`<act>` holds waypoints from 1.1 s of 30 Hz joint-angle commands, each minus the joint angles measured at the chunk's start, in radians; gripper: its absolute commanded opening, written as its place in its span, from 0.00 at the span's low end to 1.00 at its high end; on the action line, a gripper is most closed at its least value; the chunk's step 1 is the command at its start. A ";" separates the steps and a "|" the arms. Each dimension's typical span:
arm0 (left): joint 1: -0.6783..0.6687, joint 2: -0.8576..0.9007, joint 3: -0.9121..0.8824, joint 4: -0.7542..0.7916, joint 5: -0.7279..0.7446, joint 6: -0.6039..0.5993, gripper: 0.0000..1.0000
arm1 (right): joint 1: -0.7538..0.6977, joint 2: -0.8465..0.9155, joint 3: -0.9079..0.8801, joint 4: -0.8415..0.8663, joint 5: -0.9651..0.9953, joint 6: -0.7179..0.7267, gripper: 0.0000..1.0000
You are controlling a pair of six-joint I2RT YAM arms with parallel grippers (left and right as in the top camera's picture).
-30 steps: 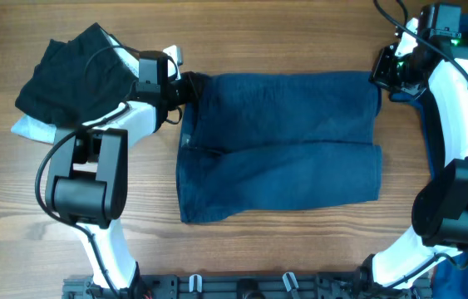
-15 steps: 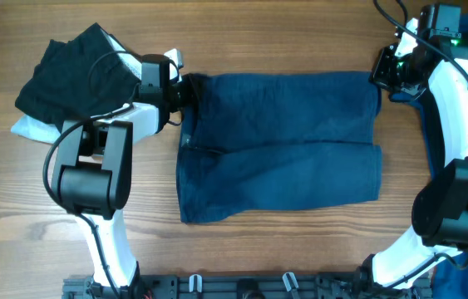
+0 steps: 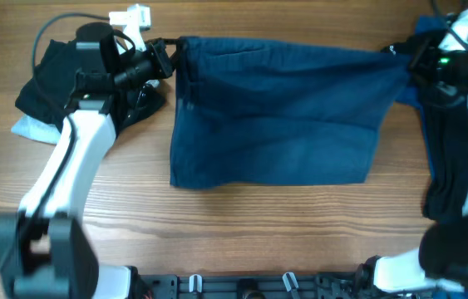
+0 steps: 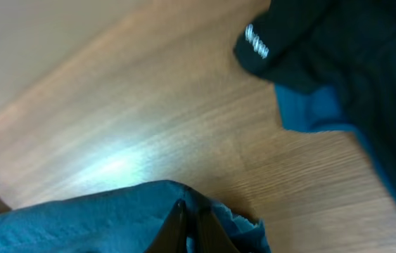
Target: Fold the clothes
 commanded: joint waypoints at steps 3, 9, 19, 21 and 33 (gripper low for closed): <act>-0.108 -0.214 0.011 -0.249 -0.138 0.222 0.04 | -0.001 -0.119 0.007 -0.038 -0.008 0.016 0.04; -0.182 -0.408 0.011 -0.315 -0.281 0.247 0.04 | -0.001 -0.187 0.007 -0.063 -0.008 0.016 0.04; -0.259 -0.740 0.011 -0.407 -0.306 0.273 0.04 | -0.042 -0.463 0.009 -0.092 0.057 0.072 0.04; -0.277 -0.813 0.011 -0.439 -0.306 0.273 0.04 | -0.082 -0.509 0.027 -0.121 0.027 0.072 0.04; -0.284 -0.576 0.011 -0.423 -0.615 0.295 0.04 | -0.097 -0.314 0.079 -0.098 -0.085 0.071 0.04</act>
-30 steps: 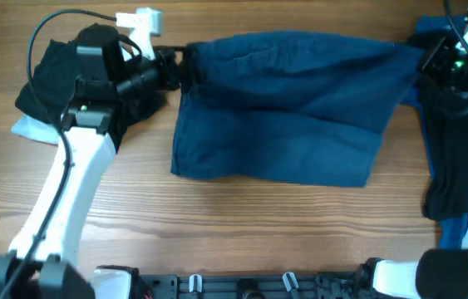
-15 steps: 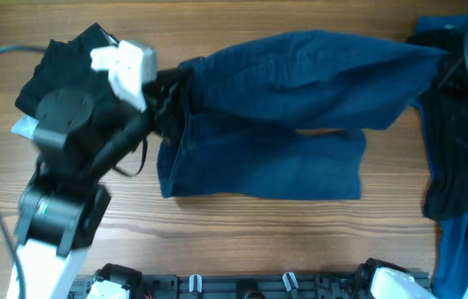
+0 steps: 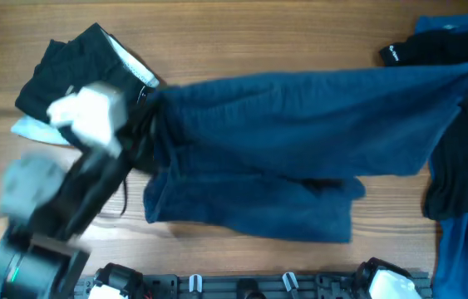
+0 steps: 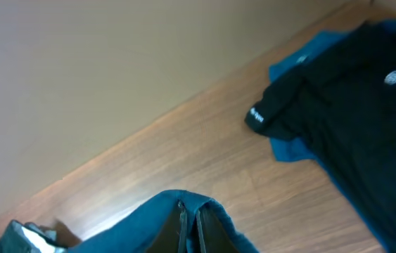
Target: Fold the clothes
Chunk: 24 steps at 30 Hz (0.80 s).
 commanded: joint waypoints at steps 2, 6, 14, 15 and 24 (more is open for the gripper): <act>0.002 0.355 0.002 0.169 -0.088 0.030 0.04 | 0.018 0.246 0.008 0.094 -0.066 0.011 0.04; 0.038 0.672 0.029 0.399 -0.063 -0.046 0.04 | 0.071 0.494 0.008 0.298 -0.107 0.012 0.04; 0.150 1.028 0.433 0.310 0.167 -0.119 0.92 | 0.104 0.758 0.008 0.599 -0.316 -0.082 0.59; 0.154 1.016 0.458 0.266 0.148 -0.093 0.99 | 0.098 0.749 0.008 0.569 -0.309 -0.103 0.60; 0.156 0.927 0.505 -0.272 0.140 -0.018 0.45 | 0.082 0.697 0.001 0.066 -0.140 -0.158 0.49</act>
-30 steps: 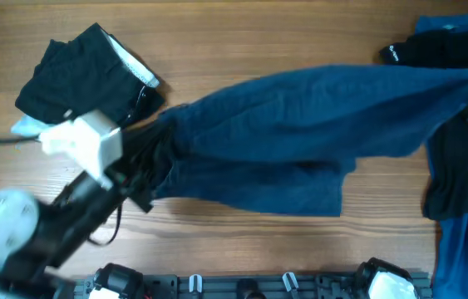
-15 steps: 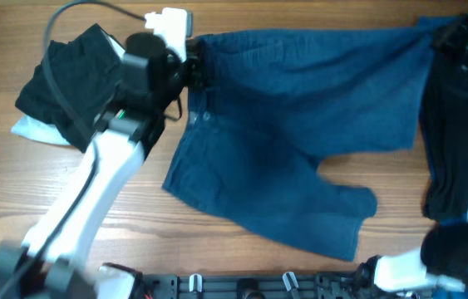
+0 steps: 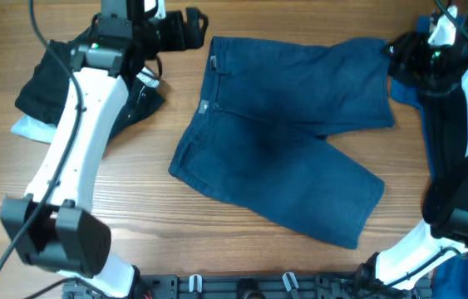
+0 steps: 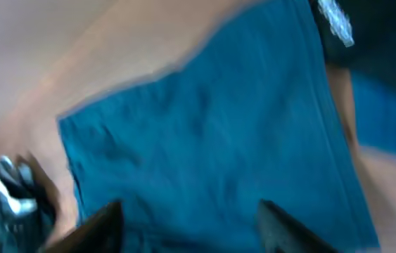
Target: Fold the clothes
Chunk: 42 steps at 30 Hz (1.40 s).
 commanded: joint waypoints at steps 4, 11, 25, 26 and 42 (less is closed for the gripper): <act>-0.011 0.032 -0.075 -0.282 0.026 0.078 0.10 | 0.060 -0.023 -0.034 -0.172 0.076 -0.081 0.20; -0.108 0.208 -0.261 -0.121 0.094 0.243 0.16 | 0.113 -0.021 -0.080 -0.191 0.078 -0.070 0.08; -0.004 0.420 -0.260 -0.058 -0.300 -0.028 0.04 | 0.197 -0.021 -0.173 -0.152 0.148 -0.044 0.12; 0.011 0.420 -0.260 -0.058 -0.256 -0.020 0.04 | 0.209 -0.021 -0.204 -0.104 0.150 -0.028 0.12; 0.033 0.393 -0.260 -0.104 -0.206 -0.021 0.12 | 0.241 0.145 -0.499 0.310 0.704 0.163 0.04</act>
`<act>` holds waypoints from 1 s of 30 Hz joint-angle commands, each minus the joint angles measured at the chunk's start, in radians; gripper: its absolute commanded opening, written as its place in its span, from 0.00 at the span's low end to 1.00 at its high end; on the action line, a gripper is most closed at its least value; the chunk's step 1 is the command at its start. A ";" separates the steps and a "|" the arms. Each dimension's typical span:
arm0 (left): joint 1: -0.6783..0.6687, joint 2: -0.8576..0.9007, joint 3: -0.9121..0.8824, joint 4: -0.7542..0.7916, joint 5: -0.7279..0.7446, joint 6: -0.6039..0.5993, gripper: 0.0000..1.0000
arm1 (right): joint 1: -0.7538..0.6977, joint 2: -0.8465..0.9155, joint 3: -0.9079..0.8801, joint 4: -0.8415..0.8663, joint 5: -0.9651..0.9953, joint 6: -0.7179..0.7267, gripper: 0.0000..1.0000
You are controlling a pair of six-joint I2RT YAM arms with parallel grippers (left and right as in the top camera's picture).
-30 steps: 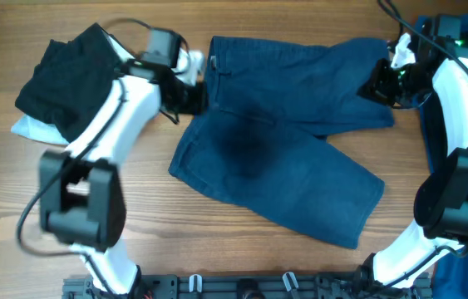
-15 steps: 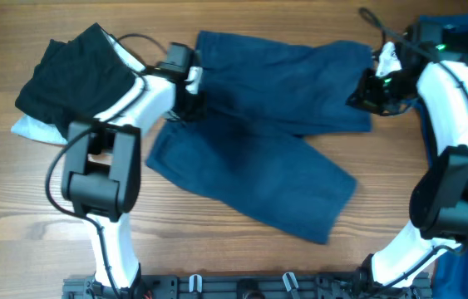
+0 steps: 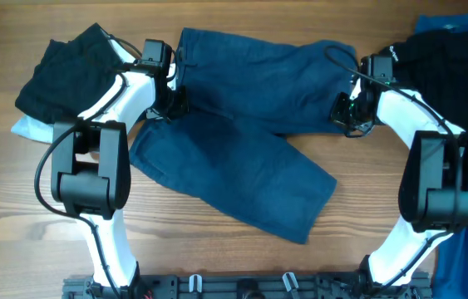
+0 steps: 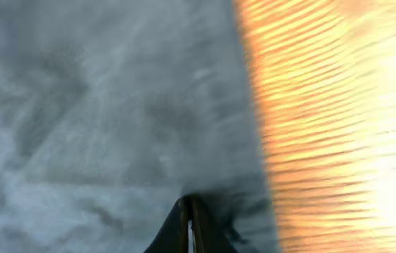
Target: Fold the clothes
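Dark blue shorts lie spread on the wooden table, the waist to the left, one leg running right along the top and the other slanting down to the right. My left gripper sits at the waistband's upper corner; its fingers are too dark to read from overhead. My right gripper is at the hem of the upper leg. In the right wrist view that gripper is shut, pinching the shorts close to their edge, with bare table beside it.
A black garment lies at the far left on something pale. Another black garment covers the right edge, with blue cloth at the top right and bottom right.
Both grippers have come down onto the shorts: the left to the waistband, the right to the upper leg's hem, where it has shut. The shorts lie further left.
The shorts first hung folded between both grippers at the back of the table, then stretched wide in the air. After that they lay flat and spread, both grippers off them. Now the grippers are back on the waist and hem.
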 commanded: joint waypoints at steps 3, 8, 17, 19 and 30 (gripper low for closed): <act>0.011 0.030 -0.034 -0.042 -0.061 -0.013 0.20 | -0.115 0.061 0.045 -0.132 0.084 -0.024 0.04; 0.011 0.030 -0.034 -0.047 -0.061 -0.013 0.34 | -0.175 -0.108 0.109 -0.307 -0.309 -0.185 0.13; 0.011 0.024 -0.034 -0.048 -0.049 -0.013 0.43 | -0.097 -0.212 0.015 -0.596 -0.472 -0.370 0.27; 0.011 0.023 -0.034 -0.052 -0.045 -0.013 0.43 | -0.016 -0.211 -0.109 -0.512 -0.472 -0.347 0.26; 0.011 0.021 -0.034 -0.087 -0.045 -0.013 0.47 | 0.019 -0.209 -0.493 0.104 -0.022 0.183 0.20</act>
